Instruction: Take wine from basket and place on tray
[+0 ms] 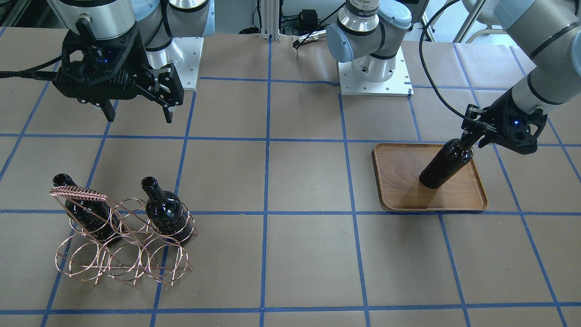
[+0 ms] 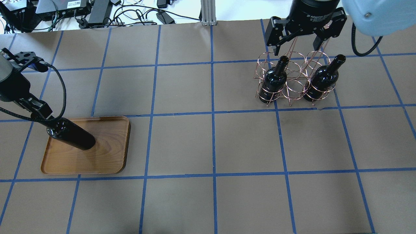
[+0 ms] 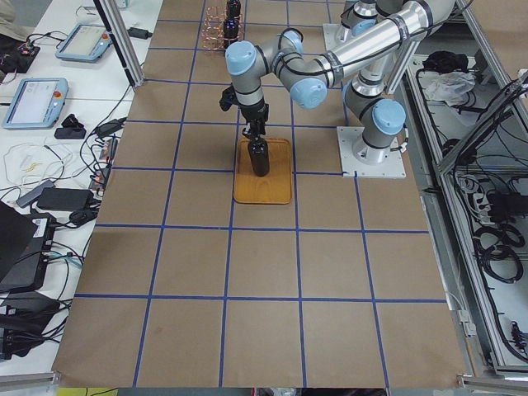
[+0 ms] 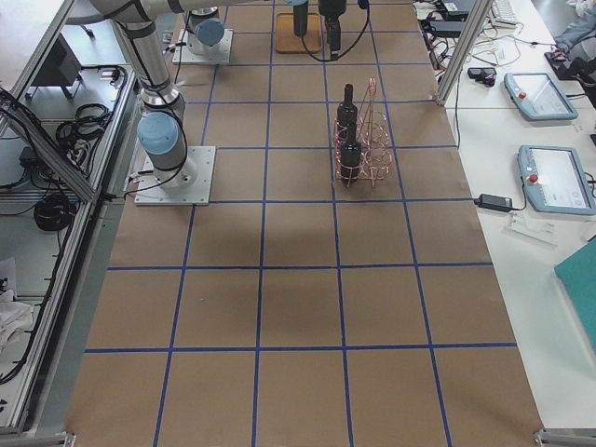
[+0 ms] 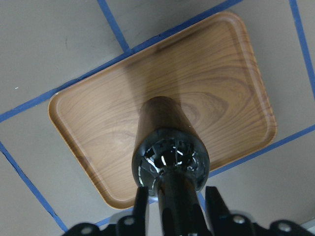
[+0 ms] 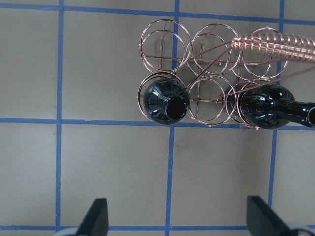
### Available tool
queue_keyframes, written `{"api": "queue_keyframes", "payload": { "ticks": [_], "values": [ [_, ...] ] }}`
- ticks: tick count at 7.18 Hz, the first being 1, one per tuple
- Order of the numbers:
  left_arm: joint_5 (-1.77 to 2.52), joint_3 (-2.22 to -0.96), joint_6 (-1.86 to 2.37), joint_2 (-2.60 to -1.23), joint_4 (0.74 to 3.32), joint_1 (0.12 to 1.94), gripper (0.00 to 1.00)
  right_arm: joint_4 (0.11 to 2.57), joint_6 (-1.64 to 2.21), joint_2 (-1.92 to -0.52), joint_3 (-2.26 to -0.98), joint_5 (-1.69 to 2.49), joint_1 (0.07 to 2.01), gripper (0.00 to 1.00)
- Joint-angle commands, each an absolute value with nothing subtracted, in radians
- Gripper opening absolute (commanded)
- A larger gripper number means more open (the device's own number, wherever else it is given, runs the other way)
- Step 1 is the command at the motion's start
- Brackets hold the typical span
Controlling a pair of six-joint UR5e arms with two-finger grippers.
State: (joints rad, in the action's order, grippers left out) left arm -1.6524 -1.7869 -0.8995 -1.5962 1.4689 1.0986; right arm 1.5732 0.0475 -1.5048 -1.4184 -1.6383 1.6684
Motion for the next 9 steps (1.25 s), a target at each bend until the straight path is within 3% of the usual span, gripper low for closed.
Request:
{"api": "queue_keyframes", "payload": {
  "ticks": [1, 5, 7, 9],
  "values": [
    [-1.661, -1.773, -0.867, -1.569, 1.498, 1.103, 1.0, 1.574, 0.048, -1.506, -1.424, -1.638, 1.669, 1.0],
    [-1.645, -1.605, -0.542, -1.516, 1.661, 1.231, 1.0, 1.572, 0.046, -1.509, -1.425, -1.638, 1.669, 1.0],
    [-1.644, -1.597, -0.149, -1.505, 1.643, 1.424, 1.0, 1.575, 0.049, -1.509, -1.427, -1.637, 1.67, 1.0],
    [-1.635, -1.595, -0.126, -1.491, 1.6, 1.526, 1.0, 1.581, 0.055, -1.509, -1.427, -1.634, 1.67, 1.0]
  ]
}}
